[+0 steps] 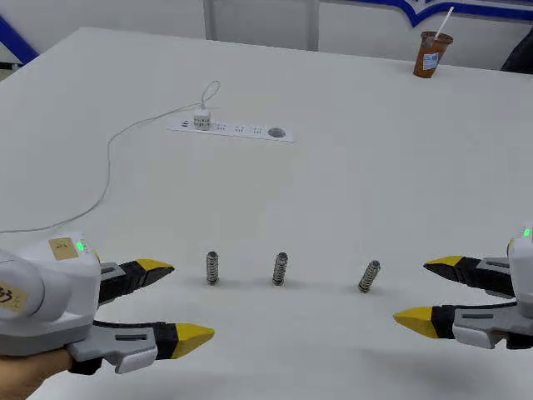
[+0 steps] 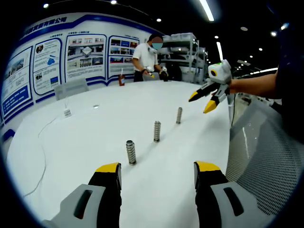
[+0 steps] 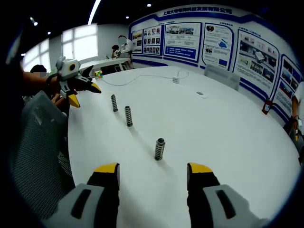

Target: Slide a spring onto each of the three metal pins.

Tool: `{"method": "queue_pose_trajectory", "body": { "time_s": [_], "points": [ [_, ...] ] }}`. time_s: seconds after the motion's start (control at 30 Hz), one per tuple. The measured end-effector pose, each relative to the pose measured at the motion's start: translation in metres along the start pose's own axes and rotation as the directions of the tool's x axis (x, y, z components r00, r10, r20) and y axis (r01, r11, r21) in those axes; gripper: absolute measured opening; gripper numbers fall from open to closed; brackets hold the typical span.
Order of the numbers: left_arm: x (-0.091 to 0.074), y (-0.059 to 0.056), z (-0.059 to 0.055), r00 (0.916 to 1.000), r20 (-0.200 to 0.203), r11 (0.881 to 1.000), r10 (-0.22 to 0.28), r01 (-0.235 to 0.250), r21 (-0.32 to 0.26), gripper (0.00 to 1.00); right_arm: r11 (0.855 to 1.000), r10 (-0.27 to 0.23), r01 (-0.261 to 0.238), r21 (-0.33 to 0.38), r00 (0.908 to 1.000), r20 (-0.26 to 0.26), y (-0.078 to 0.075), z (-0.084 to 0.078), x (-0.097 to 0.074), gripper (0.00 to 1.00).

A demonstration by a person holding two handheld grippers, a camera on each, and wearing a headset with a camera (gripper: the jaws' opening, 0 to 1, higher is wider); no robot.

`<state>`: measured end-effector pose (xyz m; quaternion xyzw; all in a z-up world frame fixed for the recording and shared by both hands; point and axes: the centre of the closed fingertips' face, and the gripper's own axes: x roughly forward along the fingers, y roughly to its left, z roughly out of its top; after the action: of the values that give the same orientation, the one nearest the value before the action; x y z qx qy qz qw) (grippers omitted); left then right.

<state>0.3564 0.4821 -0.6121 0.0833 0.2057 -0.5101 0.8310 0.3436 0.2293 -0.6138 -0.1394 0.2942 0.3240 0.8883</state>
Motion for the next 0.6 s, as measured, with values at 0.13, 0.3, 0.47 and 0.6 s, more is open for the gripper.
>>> {"method": "queue_pose_trajectory", "body": {
  "time_s": [0.13, 0.3, 0.47, 0.6],
  "points": [
    [-0.0002, 0.0005, -0.0008, 1.0, 0.002, 1.0, 0.002, -0.002, -0.004, 0.63, 1.0, -0.007, 0.007, 0.007, 0.9999, 0.015, -0.0007, 0.0028, -0.0017, 0.59],
    [-0.0004, 0.0013, -0.0026, 1.0, 0.002, 1.0, 0.003, -0.003, -0.009, 0.63, 1.0, -0.001, 0.001, 0.008, 0.9999, 0.013, 0.0029, 0.0013, -0.0003, 0.59],
    [-0.0004, 0.0013, -0.0046, 1.0, -0.002, 1.0, 0.004, -0.004, -0.012, 0.63, 1.0, -0.004, 0.003, 0.02, 0.9998, 0.019, 0.0041, 0.0008, -0.0002, 0.59],
    [-0.0003, 0.0008, -0.0058, 1.0, -0.004, 1.0, 0.003, -0.003, -0.015, 0.63, 1.0, -0.005, 0.004, 0.023, 0.9998, 0.02, 0.0036, 0.0001, -0.0003, 0.59]
  ]
}}
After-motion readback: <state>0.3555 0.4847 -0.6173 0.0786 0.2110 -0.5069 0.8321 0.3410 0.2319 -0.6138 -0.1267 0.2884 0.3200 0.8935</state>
